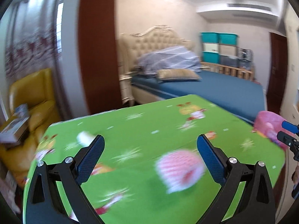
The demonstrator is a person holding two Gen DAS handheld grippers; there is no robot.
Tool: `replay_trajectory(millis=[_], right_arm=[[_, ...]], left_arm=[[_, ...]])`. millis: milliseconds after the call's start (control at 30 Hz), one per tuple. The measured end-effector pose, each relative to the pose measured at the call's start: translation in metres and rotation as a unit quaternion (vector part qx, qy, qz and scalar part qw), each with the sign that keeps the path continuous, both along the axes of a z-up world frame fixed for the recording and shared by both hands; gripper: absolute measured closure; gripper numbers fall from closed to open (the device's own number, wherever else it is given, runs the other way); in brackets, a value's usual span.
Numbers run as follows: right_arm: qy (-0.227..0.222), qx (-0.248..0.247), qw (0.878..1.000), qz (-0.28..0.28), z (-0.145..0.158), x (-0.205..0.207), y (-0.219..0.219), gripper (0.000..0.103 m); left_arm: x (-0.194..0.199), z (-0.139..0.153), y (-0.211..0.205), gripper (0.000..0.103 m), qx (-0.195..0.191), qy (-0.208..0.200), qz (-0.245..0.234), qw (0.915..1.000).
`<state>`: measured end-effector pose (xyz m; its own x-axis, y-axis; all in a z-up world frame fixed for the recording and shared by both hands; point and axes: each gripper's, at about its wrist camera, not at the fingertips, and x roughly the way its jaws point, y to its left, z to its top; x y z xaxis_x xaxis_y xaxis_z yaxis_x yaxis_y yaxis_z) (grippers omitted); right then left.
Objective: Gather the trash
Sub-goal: 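Move both open tools back over the table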
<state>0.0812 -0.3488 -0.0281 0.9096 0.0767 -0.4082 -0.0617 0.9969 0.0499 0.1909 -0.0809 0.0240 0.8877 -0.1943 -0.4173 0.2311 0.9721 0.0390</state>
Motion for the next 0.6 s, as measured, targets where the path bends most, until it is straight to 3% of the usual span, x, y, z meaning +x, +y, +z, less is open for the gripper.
replay_trajectory(millis=[267,600], right_arm=[[0.036,-0.026,0.997,0.057,-0.017,0.028,0.077,0.027],[0.087,-0.048,0.992,0.073,-0.042,0.070,0.121,0.027]], left_arm=[[-0.002,-0.034,0.089,0.008,-0.004,0.018,0.102,0.9946],[-0.009,-0.059,0.109,0.008,-0.008,0.039,0.106,0.9936]])
